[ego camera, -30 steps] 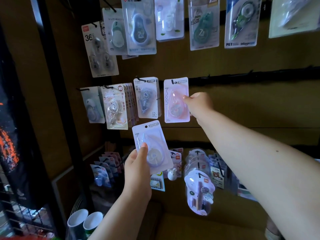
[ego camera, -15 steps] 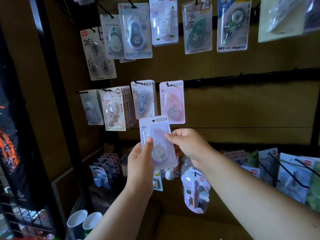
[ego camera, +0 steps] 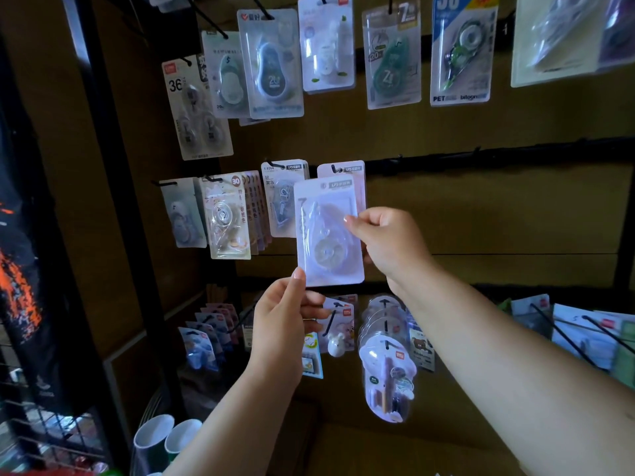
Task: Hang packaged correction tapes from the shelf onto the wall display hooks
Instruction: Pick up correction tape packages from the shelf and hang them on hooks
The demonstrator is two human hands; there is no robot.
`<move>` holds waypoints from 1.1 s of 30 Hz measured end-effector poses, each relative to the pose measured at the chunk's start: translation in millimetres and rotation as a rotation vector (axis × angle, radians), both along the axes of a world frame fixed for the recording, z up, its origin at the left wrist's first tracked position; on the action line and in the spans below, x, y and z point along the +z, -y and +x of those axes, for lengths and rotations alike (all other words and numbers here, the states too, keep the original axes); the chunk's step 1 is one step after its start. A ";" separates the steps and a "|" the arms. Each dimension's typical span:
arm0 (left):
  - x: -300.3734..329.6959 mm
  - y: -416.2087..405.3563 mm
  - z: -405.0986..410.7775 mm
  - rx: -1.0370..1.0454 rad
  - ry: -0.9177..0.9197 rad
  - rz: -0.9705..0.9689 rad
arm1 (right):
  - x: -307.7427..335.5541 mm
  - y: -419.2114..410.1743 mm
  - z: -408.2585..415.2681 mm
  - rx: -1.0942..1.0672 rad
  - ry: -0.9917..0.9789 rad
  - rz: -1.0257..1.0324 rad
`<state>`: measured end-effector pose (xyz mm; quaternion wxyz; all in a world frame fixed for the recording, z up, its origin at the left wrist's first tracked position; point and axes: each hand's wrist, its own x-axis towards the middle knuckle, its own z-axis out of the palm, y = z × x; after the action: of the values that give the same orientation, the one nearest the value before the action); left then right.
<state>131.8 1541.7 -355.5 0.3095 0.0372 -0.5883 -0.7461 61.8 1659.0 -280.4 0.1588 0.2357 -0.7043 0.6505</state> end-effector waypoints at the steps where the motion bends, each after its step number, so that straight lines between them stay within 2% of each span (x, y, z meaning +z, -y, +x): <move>1: -1.2 1.0 -0.4 0.000 0.003 0.007 | 4.0 0.7 -0.9 -0.012 0.002 -0.014; 21: -12.2 14.4 -8.7 0.017 0.034 0.054 | 26.0 5.4 -13.4 -0.153 0.061 -0.008; 33: -24.7 27.1 -22.4 0.089 0.083 -0.055 | 30.4 10.9 -17.7 -0.140 0.033 -0.049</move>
<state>109.3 1514.6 -380.2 0.3186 0.0856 -0.6188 -0.7129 44.1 1648.1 -250.1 0.1981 0.1709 -0.7055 0.6587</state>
